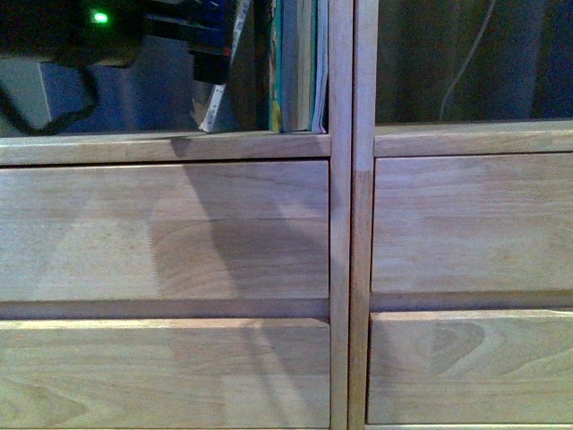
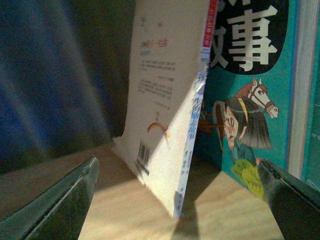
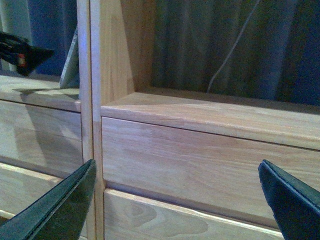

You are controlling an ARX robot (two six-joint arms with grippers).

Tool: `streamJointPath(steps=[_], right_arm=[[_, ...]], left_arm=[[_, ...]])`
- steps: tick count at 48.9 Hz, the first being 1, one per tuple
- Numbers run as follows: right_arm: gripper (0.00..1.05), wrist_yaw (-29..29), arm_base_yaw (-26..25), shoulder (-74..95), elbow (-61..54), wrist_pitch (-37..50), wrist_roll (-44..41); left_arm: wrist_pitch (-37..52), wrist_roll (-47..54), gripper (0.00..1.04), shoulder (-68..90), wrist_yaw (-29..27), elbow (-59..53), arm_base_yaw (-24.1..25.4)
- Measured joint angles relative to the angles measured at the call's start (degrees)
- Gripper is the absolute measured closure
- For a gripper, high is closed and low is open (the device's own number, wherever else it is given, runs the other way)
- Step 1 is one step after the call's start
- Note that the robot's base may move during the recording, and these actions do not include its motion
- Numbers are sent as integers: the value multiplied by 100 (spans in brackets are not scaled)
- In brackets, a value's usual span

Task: Organize books on shelf

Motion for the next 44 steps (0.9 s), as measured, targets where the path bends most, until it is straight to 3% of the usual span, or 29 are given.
streamJointPath(steps=[11, 19, 22, 26, 31, 35, 39, 44], right_arm=[[7, 2, 0, 0, 0, 0, 0], [7, -4, 2, -2, 0, 0, -2], [7, 4, 2, -2, 0, -2, 0], [16, 811, 221, -153, 229, -1058, -59], [33, 1523, 479, -586, 151, -2299, -92], [48, 1707, 728, -807, -33, -2339, -127], [64, 2505, 1386, -986, -262, -2319, -144], [78, 2553, 1609, -1075, -446, -2273, -146]], left_arm=[[26, -1200, 7, -1821, 422, -1956, 616], [11, -1480, 7, -2109, 448, -2179, 669], [-463, -1425, 15, -2184, -291, -2188, 592], [-671, -1386, 27, -2422, -1049, -2570, 590], [-361, -1368, 45, -2844, -1167, -3362, 752], [-79, -1357, 61, -3202, -1040, -3998, 855], [131, -1349, 77, -3493, -925, -4542, 931], [271, -1349, 91, -3738, -876, -4957, 1025]])
